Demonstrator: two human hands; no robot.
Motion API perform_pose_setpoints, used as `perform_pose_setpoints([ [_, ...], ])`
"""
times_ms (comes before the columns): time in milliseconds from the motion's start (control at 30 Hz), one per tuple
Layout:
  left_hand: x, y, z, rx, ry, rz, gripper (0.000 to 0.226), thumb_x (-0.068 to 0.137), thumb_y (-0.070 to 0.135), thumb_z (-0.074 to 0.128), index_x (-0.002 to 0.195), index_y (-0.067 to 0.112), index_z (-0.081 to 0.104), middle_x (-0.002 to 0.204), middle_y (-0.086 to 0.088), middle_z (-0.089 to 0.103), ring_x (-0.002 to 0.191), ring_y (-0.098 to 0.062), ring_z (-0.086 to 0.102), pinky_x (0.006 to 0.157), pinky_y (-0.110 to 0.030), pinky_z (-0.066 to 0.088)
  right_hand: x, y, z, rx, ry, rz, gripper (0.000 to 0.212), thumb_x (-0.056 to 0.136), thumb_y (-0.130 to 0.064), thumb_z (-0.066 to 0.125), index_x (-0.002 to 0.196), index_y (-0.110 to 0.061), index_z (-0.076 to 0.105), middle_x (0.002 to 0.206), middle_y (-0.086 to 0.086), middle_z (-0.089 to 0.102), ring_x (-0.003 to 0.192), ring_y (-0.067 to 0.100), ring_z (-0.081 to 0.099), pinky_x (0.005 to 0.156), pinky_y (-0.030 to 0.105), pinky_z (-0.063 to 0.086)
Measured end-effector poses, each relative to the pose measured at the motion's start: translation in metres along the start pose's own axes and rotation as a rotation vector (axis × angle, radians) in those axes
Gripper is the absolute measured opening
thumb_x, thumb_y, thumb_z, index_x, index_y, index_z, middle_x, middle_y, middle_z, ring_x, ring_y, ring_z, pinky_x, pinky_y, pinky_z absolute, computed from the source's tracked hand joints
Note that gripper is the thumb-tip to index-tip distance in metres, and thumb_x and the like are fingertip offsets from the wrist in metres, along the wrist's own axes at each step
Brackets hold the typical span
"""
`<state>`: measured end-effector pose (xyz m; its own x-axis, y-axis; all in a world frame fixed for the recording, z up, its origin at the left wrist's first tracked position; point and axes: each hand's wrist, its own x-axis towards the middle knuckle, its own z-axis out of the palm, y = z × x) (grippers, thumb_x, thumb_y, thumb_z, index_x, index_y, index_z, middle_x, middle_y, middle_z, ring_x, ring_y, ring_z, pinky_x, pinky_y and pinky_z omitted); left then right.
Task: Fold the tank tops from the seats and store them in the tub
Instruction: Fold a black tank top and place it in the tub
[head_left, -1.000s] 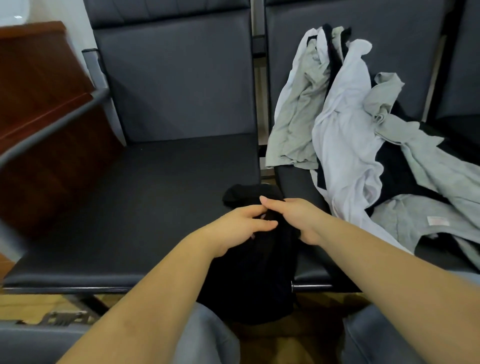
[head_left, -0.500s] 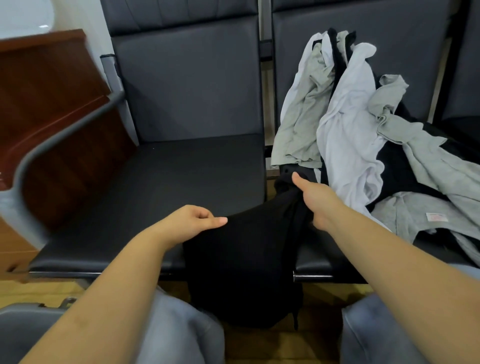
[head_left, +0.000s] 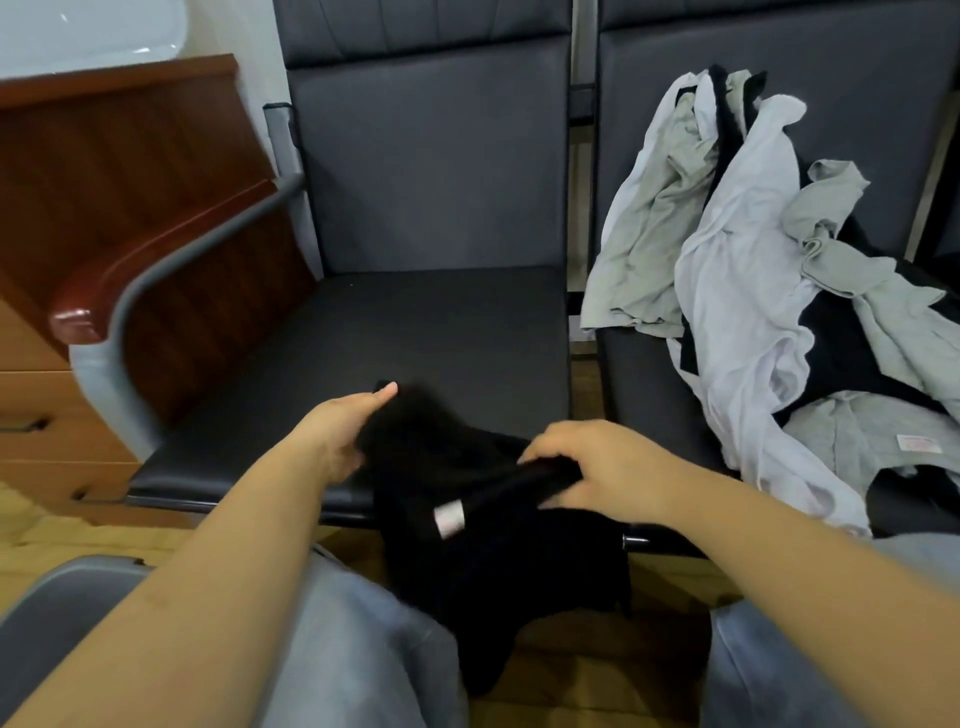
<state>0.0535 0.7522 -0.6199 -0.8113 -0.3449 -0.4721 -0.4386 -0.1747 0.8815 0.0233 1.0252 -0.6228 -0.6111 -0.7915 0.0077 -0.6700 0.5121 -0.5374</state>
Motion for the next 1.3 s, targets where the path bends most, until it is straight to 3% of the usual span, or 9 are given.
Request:
perform_pose_setpoints([
  [167, 0.003, 0.0, -0.002, -0.079, 0.071, 0.005, 0.038, 0.088, 0.026, 0.068, 0.119, 0.004, 0.062, 0.11, -0.009, 0.068, 0.097, -0.02, 0.067, 0.069, -0.028, 0.052, 0.003, -0.001, -0.002, -0.021, -0.071, 0.117, 0.048, 0.08, -0.006, 0.062, 0.113, -0.041, 0.064, 0.107, -0.015, 0.055, 0.094, 0.006, 0.054, 0.079, 0.017, 0.045],
  [400, 0.004, 0.002, -0.004, -0.1, 0.093, -0.002, 0.036, 0.091, 0.028, 0.064, 0.12, 0.005, 0.061, 0.115, -0.009, 0.067, 0.103, -0.023, 0.064, 0.085, -0.034, 0.052, -0.008, 0.013, -0.029, -0.193, -0.15, 0.396, 0.081, 0.074, -0.029, 0.081, 0.143, -0.026, 0.039, 0.135, -0.003, 0.048, 0.122, 0.017, 0.051, 0.099, 0.027, 0.041],
  [533, 0.002, 0.003, -0.001, -0.131, 0.113, 0.022, 0.037, 0.094, 0.029, 0.06, 0.123, 0.006, 0.059, 0.118, -0.009, 0.065, 0.105, -0.022, 0.062, 0.097, -0.037, 0.048, -0.017, 0.028, -0.046, -0.21, -0.203, 0.62, 0.049, 0.075, -0.036, 0.079, 0.114, -0.009, 0.065, 0.105, 0.006, 0.065, 0.095, 0.021, 0.06, 0.075, 0.028, 0.044],
  [633, -0.004, 0.004, 0.001, -0.138, 0.126, 0.064, 0.038, 0.095, 0.031, 0.059, 0.124, 0.007, 0.058, 0.116, -0.007, 0.065, 0.105, -0.021, 0.061, 0.1, -0.038, 0.046, -0.026, 0.034, -0.053, -0.045, -0.166, 0.65, 0.037, 0.074, -0.043, 0.078, 0.078, -0.007, 0.069, 0.069, 0.002, 0.057, 0.067, 0.015, 0.052, 0.059, 0.024, 0.037],
  [833, -0.028, 0.003, -0.003, -0.022, 0.123, 0.23, 0.023, 0.096, 0.028, 0.057, 0.111, 0.011, 0.063, 0.104, -0.004, 0.066, 0.099, -0.012, 0.061, 0.096, -0.029, 0.044, -0.049, 0.029, -0.067, 0.642, -0.209, 0.518, 0.054, 0.04, -0.045, 0.093, 0.079, -0.013, 0.075, 0.088, 0.007, 0.073, 0.086, 0.015, 0.069, 0.072, 0.022, 0.053],
  [900, -0.035, 0.003, -0.011, 0.031, 0.12, 0.308, 0.019, 0.096, 0.028, 0.057, 0.102, 0.012, 0.067, 0.1, 0.0, 0.06, 0.081, -0.004, 0.057, 0.083, -0.026, 0.043, -0.053, 0.025, -0.076, 0.726, -0.131, 0.464, 0.068, 0.03, -0.052, 0.094, 0.081, -0.01, 0.075, 0.089, 0.011, 0.073, 0.084, 0.014, 0.069, 0.071, 0.019, 0.053],
  [933, -0.039, 0.004, -0.017, 0.04, 0.109, 0.332, 0.016, 0.096, 0.028, 0.057, 0.095, 0.015, 0.067, 0.06, 0.0, 0.057, 0.064, -0.006, 0.05, 0.071, -0.024, 0.04, -0.055, 0.018, -0.081, 0.699, -0.071, 0.454, 0.073, 0.031, -0.055, 0.092, 0.083, -0.007, 0.075, 0.088, 0.012, 0.073, 0.082, 0.014, 0.069, 0.07, 0.019, 0.053],
  [1100, -0.059, 0.021, -0.052, -0.093, 0.215, 0.412, 0.027, 0.1, 0.026, 0.051, 0.073, 0.021, 0.05, 0.041, 0.009, 0.046, 0.042, -0.006, 0.044, 0.048, -0.018, 0.044, -0.058, -0.02, -0.119, 0.001, 0.241, 0.439, 0.044, 0.086, -0.039, 0.067, 0.067, -0.002, 0.054, 0.052, 0.004, 0.052, 0.036, 0.003, 0.051, 0.042, 0.012, 0.036],
  [1300, -0.091, 0.06, -0.093, -0.337, 0.302, 0.547, 0.024, 0.106, 0.021, 0.032, 0.117, 0.004, 0.045, 0.098, -0.017, 0.062, 0.085, -0.023, 0.065, 0.076, -0.03, 0.052, -0.055, -0.046, -0.161, 0.159, 0.55, 0.329, 0.017, 0.088, -0.019, 0.068, 0.074, -0.01, 0.067, 0.054, 0.002, 0.059, 0.038, 0.003, 0.05, 0.047, 0.012, 0.044],
])
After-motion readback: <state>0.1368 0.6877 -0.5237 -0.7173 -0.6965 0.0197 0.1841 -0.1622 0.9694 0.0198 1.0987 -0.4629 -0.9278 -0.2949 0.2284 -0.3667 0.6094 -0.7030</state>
